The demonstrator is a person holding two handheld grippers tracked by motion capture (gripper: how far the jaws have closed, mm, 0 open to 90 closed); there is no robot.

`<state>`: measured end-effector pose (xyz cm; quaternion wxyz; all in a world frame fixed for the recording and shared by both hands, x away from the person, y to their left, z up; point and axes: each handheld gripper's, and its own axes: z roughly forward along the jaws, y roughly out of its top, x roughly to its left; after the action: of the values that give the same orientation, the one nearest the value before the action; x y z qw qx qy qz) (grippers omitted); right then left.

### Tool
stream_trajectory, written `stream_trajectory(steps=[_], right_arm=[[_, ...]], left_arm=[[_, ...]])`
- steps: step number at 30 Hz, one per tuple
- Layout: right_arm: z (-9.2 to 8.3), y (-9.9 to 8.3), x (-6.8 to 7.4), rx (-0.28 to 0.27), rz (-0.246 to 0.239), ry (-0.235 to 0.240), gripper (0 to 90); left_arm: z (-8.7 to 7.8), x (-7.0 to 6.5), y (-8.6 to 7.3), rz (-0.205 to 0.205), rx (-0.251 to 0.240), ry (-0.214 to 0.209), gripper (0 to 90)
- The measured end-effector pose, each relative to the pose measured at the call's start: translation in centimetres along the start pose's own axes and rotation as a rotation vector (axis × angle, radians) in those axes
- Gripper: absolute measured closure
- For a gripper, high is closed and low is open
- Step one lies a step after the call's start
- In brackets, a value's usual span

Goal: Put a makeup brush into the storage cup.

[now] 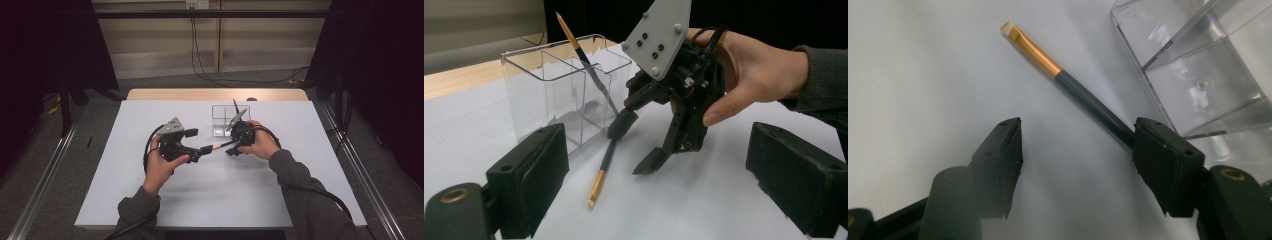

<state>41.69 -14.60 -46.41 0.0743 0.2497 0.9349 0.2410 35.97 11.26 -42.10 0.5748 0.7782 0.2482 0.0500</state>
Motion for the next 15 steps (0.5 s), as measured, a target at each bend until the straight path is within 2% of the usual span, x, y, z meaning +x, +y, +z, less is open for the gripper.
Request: stream_trajectory(steps=[15], right_arm=[[-0.09, 0.16, 0.18, 0.025, 0.006, 0.026, 49.9]], left_arm=[[-0.02, -0.07, -0.1, 0.004, 0.01, 0.009, 10.0]])
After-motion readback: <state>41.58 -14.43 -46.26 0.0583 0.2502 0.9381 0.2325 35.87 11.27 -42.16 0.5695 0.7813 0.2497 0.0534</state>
